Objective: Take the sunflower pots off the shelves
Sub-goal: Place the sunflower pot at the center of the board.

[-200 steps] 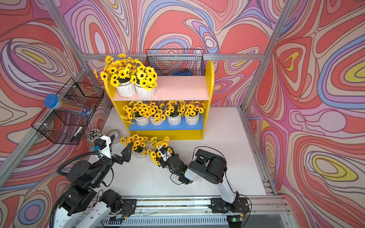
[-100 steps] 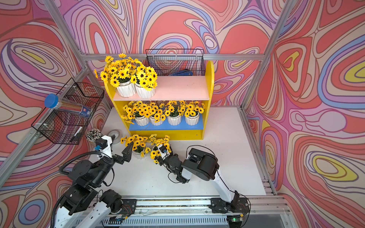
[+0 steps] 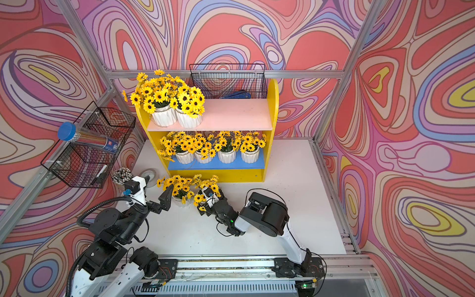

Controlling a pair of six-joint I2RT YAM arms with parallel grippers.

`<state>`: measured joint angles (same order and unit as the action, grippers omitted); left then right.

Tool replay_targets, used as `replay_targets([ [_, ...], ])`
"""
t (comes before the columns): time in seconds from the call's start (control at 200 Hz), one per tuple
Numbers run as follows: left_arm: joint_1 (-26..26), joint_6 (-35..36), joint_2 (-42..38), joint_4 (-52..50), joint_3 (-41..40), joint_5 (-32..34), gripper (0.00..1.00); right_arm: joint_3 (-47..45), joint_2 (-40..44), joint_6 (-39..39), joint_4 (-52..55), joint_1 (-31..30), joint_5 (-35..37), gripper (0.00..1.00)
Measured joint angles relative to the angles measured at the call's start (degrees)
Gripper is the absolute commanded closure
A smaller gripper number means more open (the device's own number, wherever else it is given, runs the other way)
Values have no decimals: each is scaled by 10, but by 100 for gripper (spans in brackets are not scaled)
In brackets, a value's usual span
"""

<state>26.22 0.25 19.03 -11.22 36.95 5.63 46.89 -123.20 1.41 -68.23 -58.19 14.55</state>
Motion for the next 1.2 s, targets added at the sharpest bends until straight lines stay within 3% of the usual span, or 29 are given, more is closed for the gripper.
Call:
replay_targets([
  [0.641,0,0,2,-12,-4,-2,0,-94,10,46,-43,-33,35,2],
  [0.931,0,0,2,-14,-5,-5,0,-74,9,54,-27,-12,24,12],
  [1.197,0,0,1,-14,-7,-5,0,-58,12,60,10,3,-12,13],
])
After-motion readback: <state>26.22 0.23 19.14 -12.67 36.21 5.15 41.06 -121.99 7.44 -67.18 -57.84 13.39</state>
